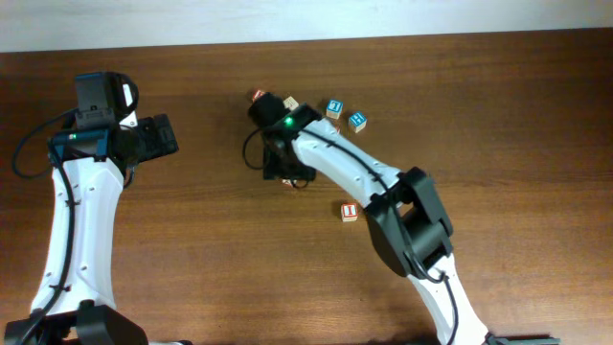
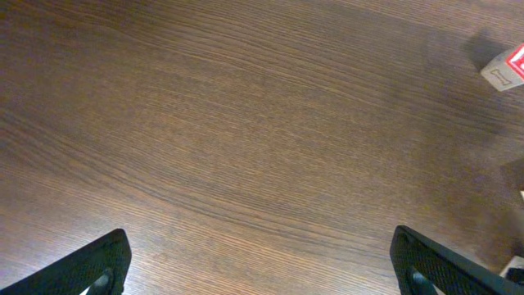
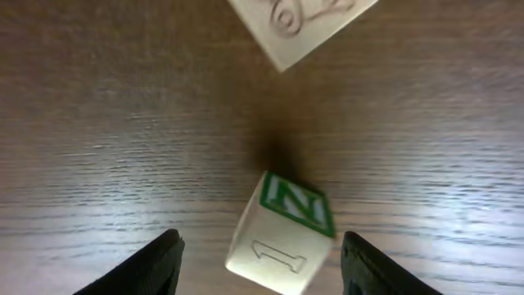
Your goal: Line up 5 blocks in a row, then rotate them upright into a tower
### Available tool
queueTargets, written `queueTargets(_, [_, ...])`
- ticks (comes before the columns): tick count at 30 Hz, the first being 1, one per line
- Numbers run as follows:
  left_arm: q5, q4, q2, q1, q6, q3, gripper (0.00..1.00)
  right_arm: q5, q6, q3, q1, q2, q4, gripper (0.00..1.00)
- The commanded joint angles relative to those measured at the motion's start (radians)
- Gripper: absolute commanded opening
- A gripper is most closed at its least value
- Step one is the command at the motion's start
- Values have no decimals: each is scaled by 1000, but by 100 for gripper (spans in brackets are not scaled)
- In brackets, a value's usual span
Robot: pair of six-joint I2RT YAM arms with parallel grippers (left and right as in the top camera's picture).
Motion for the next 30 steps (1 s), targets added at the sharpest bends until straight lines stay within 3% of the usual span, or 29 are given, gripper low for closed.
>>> queueTargets(1, [-26, 2, 7, 5, -12, 16, 100, 64, 48, 10, 4, 19, -6, 61])
queueTargets(7, [-26, 2, 7, 5, -12, 16, 99, 98, 17, 10, 3, 20, -40, 33])
queueTargets(10, [-26, 0, 7, 5, -12, 16, 99, 87, -29, 10, 3, 20, -53, 25])
queueTargets(14, [-26, -5, 7, 5, -12, 16, 99, -6, -97, 10, 3, 20, -130, 25])
queueTargets(17, [-26, -21, 7, 5, -12, 16, 99, -22, -107, 10, 3, 20, -322, 25])
queueTargets(21, [-26, -24, 7, 5, -12, 16, 99, -11, -114, 10, 3, 20, -439, 26])
queueTargets(22, [-26, -24, 7, 5, -12, 16, 99, -2, -114, 6, 3, 20, -443, 30])
queueTargets(27, [-26, -24, 7, 5, -12, 16, 99, 0, -115, -51, 3, 20, -450, 33])
queueTargets(30, [-26, -21, 7, 5, -12, 16, 99, 4, -115, -53, -2, 20, -443, 47])
